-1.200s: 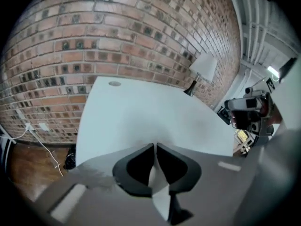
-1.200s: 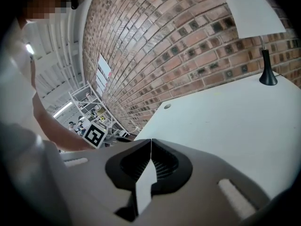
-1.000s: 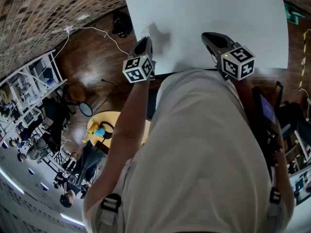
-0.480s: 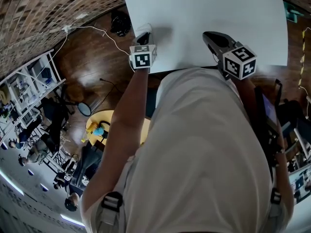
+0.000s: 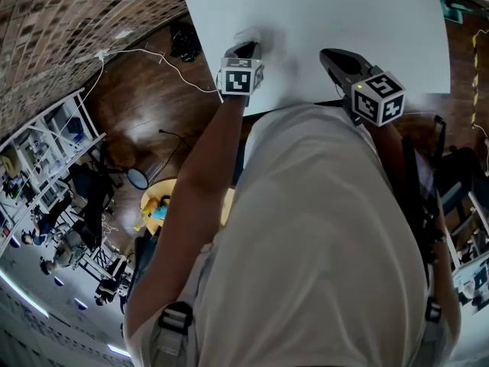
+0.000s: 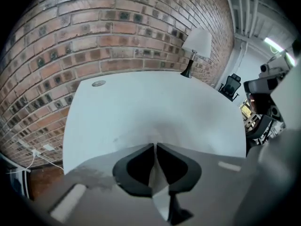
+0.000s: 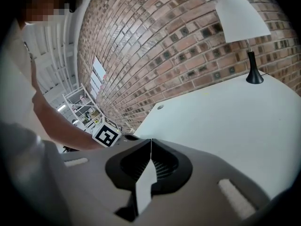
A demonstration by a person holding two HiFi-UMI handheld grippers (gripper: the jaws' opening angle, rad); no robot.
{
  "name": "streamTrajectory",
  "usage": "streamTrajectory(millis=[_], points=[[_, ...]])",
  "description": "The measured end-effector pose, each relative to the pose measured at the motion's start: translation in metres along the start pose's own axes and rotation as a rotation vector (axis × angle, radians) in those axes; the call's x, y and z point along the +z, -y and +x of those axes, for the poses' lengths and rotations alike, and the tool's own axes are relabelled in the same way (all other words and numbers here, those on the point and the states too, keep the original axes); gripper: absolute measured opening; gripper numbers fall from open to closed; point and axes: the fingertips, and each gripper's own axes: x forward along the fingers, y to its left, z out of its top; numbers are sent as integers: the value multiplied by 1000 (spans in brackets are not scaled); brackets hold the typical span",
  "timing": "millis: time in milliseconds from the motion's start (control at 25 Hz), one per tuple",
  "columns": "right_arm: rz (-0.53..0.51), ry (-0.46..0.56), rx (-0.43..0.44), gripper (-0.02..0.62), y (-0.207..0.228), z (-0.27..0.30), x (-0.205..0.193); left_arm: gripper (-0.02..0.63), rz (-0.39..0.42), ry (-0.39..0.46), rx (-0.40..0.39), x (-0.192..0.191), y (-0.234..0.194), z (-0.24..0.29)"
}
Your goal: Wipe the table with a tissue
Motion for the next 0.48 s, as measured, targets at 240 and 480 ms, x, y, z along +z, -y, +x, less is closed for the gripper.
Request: streamTrajectory(millis=[240,480], points=[[25,13,-41,11,8,-14,-3,23,7,-3,-52,37,29,18],[45,21,-79,11,19,-27,-7,23,36,-11,-164,61,71,52]])
